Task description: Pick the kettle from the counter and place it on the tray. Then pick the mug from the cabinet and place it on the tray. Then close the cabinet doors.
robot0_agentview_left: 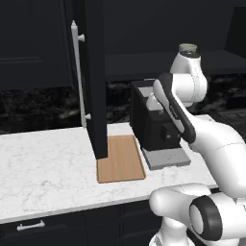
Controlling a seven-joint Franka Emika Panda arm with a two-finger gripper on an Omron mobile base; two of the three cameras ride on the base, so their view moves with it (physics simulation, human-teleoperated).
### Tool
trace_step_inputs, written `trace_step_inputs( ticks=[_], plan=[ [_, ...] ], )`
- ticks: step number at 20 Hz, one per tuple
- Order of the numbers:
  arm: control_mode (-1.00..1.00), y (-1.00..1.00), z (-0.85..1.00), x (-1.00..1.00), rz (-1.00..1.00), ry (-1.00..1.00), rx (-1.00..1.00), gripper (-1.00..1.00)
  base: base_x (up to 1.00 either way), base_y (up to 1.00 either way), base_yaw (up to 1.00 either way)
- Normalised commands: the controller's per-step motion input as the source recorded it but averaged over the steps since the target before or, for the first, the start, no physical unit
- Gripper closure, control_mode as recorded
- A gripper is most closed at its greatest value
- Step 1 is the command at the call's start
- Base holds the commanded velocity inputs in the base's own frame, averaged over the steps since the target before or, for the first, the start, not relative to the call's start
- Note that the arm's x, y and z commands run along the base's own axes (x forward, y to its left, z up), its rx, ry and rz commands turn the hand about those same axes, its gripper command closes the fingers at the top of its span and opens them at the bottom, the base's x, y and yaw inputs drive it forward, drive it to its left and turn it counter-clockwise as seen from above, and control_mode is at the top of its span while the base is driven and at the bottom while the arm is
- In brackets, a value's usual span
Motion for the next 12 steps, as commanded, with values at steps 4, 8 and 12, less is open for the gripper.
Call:
trace_step_inputs(
  ticks=[4, 8, 12],
  plan=[
    [-1.0, 0.04, -0.01, -0.01, -0.19, 0.0, 0.0, -1.0, 0.0, 0.0, 0.0],
    [-1.0, -0.69, -0.24, -0.25, -0.49, -0.01, -0.01, -1.0, 0.0, 0.0, 0.0],
    [-1.0, -1.0, -0.33, -0.13, -0.36, 0.0, 0.13, -1.0, 0.0, 0.0, 0.0]
  ],
)
